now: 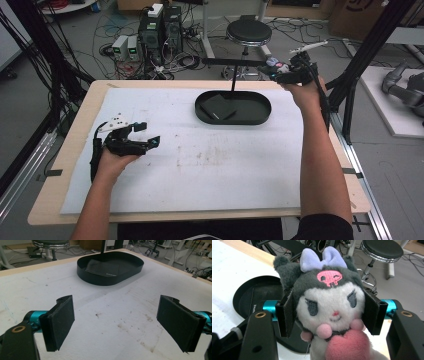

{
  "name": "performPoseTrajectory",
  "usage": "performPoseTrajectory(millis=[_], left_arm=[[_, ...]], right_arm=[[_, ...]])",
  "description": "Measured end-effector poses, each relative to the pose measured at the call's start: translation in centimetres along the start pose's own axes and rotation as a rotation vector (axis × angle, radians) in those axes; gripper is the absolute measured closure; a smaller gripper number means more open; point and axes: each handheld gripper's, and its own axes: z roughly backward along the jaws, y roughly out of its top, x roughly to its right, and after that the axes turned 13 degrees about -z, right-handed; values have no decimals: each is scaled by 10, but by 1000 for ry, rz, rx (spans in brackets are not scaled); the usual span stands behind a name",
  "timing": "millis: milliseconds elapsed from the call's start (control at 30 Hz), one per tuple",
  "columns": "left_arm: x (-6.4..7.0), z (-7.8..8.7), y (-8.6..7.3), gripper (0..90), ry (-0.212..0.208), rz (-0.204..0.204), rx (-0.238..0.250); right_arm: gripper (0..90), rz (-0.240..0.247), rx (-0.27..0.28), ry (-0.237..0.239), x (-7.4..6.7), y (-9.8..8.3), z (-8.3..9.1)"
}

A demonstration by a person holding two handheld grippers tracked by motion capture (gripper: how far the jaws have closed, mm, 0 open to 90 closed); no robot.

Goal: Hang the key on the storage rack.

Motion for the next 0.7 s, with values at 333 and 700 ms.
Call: performPoseTrajectory(millis=[333,700], left_arm=[[-1,2,-1,147,-3,6,9],[-1,1,-2,147,-4,6,3]], right_arm=[[374,-14,4,-32,-1,12,-21],[291,-62,8,-78,6,12,-23]])
